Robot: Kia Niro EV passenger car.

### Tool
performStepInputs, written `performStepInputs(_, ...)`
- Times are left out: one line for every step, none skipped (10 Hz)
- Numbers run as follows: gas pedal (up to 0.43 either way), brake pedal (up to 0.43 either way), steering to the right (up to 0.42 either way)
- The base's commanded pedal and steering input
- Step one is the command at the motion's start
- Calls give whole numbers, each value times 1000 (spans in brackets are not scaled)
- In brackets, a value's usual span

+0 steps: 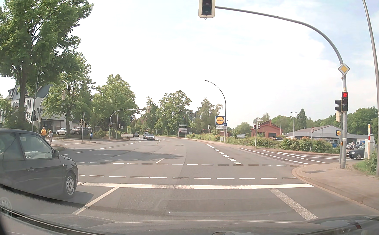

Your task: Follow the waypoints while adhering to traffic rules and regulations

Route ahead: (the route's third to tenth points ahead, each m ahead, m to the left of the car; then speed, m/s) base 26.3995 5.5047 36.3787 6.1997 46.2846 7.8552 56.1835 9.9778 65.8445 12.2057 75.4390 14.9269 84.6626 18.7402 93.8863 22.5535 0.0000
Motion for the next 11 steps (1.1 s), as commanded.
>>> performStepInputs(0,0,-18)
performStepInputs(0,0,-18)
performStepInputs(0,0,-18)
performStepInputs(0,0,-18)
performStepInputs(0,0,-18)
performStepInputs(0,0,-18)
performStepInputs(0,0,-18)
performStepInputs(0,0,-18)
performStepInputs(0,0,-18)
performStepInputs(0,0,-18)
performStepInputs(0,0,-18)
